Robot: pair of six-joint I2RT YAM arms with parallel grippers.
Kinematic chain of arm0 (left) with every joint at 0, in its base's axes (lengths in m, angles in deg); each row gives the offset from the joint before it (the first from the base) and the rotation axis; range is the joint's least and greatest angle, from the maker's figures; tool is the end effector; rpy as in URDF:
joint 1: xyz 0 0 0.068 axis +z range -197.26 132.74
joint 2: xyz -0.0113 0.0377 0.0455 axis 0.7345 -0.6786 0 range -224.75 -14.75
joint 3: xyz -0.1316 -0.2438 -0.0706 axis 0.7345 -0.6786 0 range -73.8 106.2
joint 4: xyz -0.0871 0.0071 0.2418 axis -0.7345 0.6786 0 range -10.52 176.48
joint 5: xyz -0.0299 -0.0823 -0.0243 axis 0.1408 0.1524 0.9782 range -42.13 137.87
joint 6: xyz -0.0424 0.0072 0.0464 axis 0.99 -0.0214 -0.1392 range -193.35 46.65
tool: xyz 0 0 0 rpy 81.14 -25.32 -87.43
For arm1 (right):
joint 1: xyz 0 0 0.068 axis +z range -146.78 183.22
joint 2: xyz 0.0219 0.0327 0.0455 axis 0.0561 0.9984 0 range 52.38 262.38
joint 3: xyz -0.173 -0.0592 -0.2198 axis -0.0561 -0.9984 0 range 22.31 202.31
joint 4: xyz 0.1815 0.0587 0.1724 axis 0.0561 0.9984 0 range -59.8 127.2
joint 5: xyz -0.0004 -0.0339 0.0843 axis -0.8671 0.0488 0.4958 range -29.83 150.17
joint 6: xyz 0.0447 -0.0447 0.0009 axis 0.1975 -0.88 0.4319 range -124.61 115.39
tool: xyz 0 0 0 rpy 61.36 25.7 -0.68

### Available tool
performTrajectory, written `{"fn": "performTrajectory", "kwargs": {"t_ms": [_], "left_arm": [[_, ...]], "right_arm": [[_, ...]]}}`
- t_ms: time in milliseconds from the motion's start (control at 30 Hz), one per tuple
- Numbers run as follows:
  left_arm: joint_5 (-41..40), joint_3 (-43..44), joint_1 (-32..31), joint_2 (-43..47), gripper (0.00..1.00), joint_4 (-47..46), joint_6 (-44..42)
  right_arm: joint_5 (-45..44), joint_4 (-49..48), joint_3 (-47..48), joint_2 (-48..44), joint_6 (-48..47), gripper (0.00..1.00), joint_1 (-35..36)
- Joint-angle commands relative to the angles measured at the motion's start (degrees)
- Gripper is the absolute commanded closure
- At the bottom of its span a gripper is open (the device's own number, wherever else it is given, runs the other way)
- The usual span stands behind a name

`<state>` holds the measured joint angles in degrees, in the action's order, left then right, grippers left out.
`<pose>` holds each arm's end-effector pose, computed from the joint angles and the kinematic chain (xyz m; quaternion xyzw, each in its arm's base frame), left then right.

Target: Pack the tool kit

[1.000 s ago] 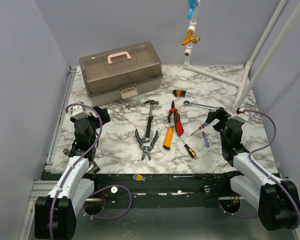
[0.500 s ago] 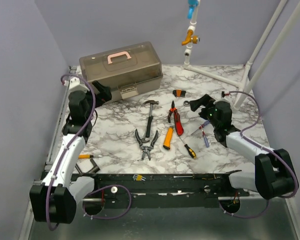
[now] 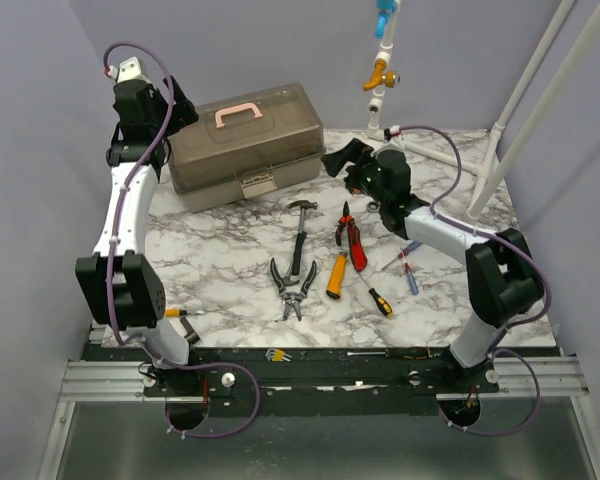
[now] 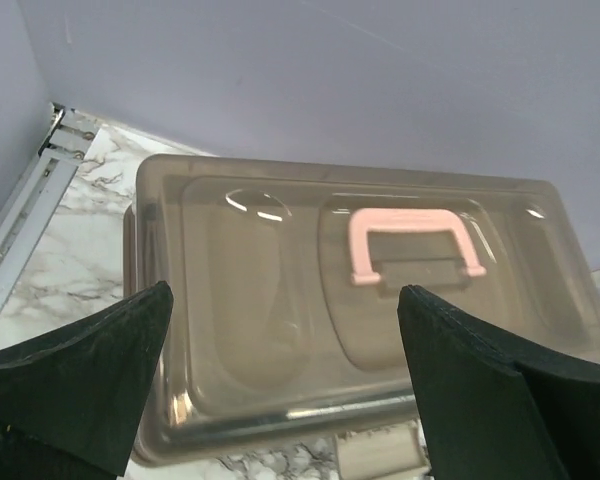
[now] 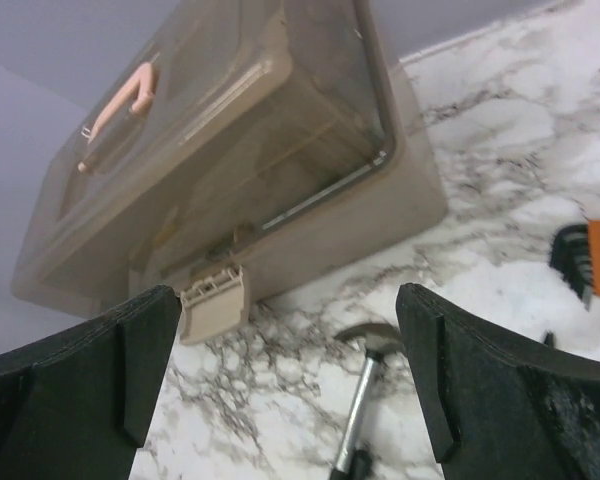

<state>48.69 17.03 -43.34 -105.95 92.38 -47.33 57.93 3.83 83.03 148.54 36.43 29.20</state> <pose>0.3850 0.0257 0.4213 -0.1984 0.7586 -0.1244 0.6081 0.3617 0.1741 0.2797 0.1122 0.7524 0.3458 0.5493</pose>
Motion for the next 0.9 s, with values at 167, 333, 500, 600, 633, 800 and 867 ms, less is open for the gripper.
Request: {"fn": "performTrajectory", "kwargs": {"t_ms": [167, 333, 500, 600, 633, 800, 867], "left_arm": [[5.8, 22.8, 3.3, -20.1, 0.02, 2.1, -11.2], [9.6, 36.1, 5.0, -29.9, 0.01, 3.5, -11.8], [15.0, 45.5, 5.8, -38.0, 0.02, 1.2, -11.4], [16.9, 48.7, 6.5, -41.8, 0.02, 2.3, -10.5], [17.1, 48.7, 6.9, -42.3, 0.01, 2.6, -9.9], [22.2, 48.7, 7.9, -45.2, 0.02, 3.2, -5.7], [24.4, 48.6, 8.2, -46.0, 0.02, 3.5, -3.7]], "right_arm": [[1.1, 1.2, 16.8, 13.6, -3.4, 0.00, 1.1], [-2.4, 3.1, 22.5, 17.8, -7.6, 0.00, 1.2], [-1.5, 3.5, 28.5, 22.6, -9.3, 0.00, 1.3], [-0.6, 3.8, 31.0, 24.8, -9.8, 0.00, 1.3], [-0.4, 3.7, 31.3, 25.1, -9.8, 0.00, 1.3], [1.6, 0.6, 29.6, 24.8, -9.9, 0.00, 1.3], [3.2, 0.3, 29.4, 24.6, -9.9, 0.00, 1.2]]}}
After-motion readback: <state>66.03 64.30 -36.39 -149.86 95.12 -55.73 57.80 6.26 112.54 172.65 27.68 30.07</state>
